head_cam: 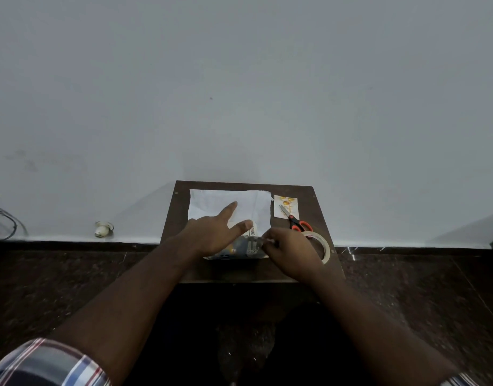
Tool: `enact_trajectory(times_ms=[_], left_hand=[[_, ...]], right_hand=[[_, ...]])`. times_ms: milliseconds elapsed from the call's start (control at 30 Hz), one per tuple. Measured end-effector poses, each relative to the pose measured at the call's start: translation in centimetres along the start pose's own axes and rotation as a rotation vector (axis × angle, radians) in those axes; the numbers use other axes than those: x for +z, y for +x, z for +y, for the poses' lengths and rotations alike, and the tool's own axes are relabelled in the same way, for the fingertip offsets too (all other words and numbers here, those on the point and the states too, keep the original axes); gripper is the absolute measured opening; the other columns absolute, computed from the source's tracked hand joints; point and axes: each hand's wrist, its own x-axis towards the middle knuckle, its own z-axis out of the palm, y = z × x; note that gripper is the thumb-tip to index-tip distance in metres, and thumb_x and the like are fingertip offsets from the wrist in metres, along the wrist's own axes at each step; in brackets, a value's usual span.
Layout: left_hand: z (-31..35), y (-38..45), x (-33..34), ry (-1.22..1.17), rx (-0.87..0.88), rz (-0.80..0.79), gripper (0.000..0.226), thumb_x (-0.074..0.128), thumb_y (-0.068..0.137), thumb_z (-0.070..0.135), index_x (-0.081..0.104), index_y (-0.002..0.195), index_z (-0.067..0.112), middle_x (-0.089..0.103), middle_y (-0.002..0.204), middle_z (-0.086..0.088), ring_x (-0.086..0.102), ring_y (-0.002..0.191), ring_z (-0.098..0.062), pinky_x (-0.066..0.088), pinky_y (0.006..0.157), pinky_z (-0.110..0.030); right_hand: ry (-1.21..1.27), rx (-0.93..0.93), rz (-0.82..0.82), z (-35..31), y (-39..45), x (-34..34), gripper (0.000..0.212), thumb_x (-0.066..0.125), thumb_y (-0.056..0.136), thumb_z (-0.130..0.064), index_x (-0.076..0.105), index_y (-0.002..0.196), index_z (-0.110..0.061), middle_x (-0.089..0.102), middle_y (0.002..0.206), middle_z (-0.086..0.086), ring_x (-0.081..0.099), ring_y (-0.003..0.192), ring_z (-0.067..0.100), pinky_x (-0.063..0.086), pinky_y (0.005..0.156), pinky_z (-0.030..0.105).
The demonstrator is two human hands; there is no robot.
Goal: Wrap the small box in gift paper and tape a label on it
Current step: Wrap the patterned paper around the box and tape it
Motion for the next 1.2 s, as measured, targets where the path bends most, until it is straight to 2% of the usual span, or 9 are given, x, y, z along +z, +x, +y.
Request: enact_trajectory(times_ms=[67,133,233,333,600,833,967,1100,1200], left_hand=[[-0.1,0.5,-0.6,0.037,0.007,-0.026,0.1,0.039,0.077,0.089,0.001,0.157,0.042,0.061,0.137,0.003,0.053,0.13,-0.028,0.033,0.113,-0.051],[-0.5,0.9,-0.9,0.074,0.021,-0.031,0.103,0.066,0.081,0.06,0.001,0.158,0.04,0.062,0.133,0.006,0.055,0.127,-0.026,0.036,0.11,-0.048],[-1.3,1.9,-0.9,0.049,0.028,0.018,0.096,0.067,0.084,0.025,0.008,0.159,0.036,0.067,0.123,0.009,0.058,0.121,-0.024,0.041,0.107,-0.047],[-1.8,2.7,-0.7,0.023,0.02,0.055,0.092,0.063,0.084,0.014,0.015,0.158,0.036,0.07,0.114,0.014,0.059,0.118,-0.019,0.039,0.108,-0.048],[-3.4,4.1,0.3,-0.033,0.04,0.081,0.098,0.074,0.082,0.019,0.015,0.159,0.032,0.055,0.141,0.009,0.058,0.12,-0.021,0.044,0.105,-0.05],[-4.5,4.7,0.8,-0.162,0.042,0.118,0.092,0.08,0.081,0.015,0.028,0.155,0.032,0.066,0.126,0.003,0.058,0.103,-0.015,0.051,0.097,-0.038],[-4.4,4.6,1.1,-0.104,0.025,0.164,0.09,0.079,0.082,0.021,0.026,0.154,0.037,0.066,0.127,0.013,0.049,0.125,-0.022,0.038,0.104,-0.046],[-4.0,3.6,1.1,0.026,0.004,0.236,0.087,0.074,0.086,0.032,0.021,0.154,0.042,0.064,0.129,0.02,0.033,0.133,-0.021,0.025,0.1,-0.046],[-3.5,3.1,1.3,0.1,0.017,0.279,0.083,0.07,0.089,0.033,0.018,0.154,0.043,0.063,0.132,0.018,0.034,0.13,-0.019,0.024,0.099,-0.043]], right_hand=[[0.021,0.051,0.03,0.2,1.5,-0.1,0.014,0.062,0.096,-0.03,0.072,0.098,-0.02,0.068,0.085,-0.009,0.06,0.077,0.006,0.045,0.063,0.027],[0.03,0.093,0.038,0.3,2.8,-0.4,0.013,0.066,0.094,-0.032,0.072,0.096,-0.02,0.068,0.085,-0.008,0.059,0.078,0.008,0.04,0.06,0.024],[0.039,0.15,0.006,0.7,4.3,-0.2,0.013,0.069,0.091,-0.033,0.072,0.095,-0.021,0.068,0.09,-0.006,0.06,0.083,0.01,0.04,0.062,0.024],[0.033,0.187,-0.017,1.0,5.0,0.2,0.012,0.071,0.091,-0.034,0.07,0.094,-0.022,0.066,0.09,-0.008,0.06,0.084,0.011,0.04,0.061,0.024],[0.055,0.253,-0.004,1.9,5.4,0.9,0.015,0.075,0.086,-0.035,0.063,0.085,-0.027,0.066,0.085,-0.009,0.058,0.077,0.006,0.039,0.057,0.024],[0.047,0.277,0.014,2.4,5.6,0.9,0.023,0.08,0.082,-0.036,0.066,0.095,-0.024,0.064,0.085,-0.01,0.059,0.081,0.01,0.042,0.062,0.026],[-0.009,0.197,0.107,1.7,7.3,-0.5,0.025,0.078,0.083,-0.029,0.068,0.105,-0.021,0.067,0.087,-0.007,0.063,0.087,0.016,0.04,0.068,0.026],[-0.197,-0.02,0.148,-0.6,10.9,-1.0,0.041,0.073,0.088,-0.027,0.063,0.127,-0.02,0.068,0.122,-0.001,0.056,0.119,0.022,0.048,0.093,0.036],[-0.44,-0.067,0.01,-1.2,13.2,-0.4,0.06,0.072,0.089,-0.033,0.048,0.144,-0.026,0.052,0.147,-0.004,0.034,0.144,0.026,0.035,0.113,0.049]])
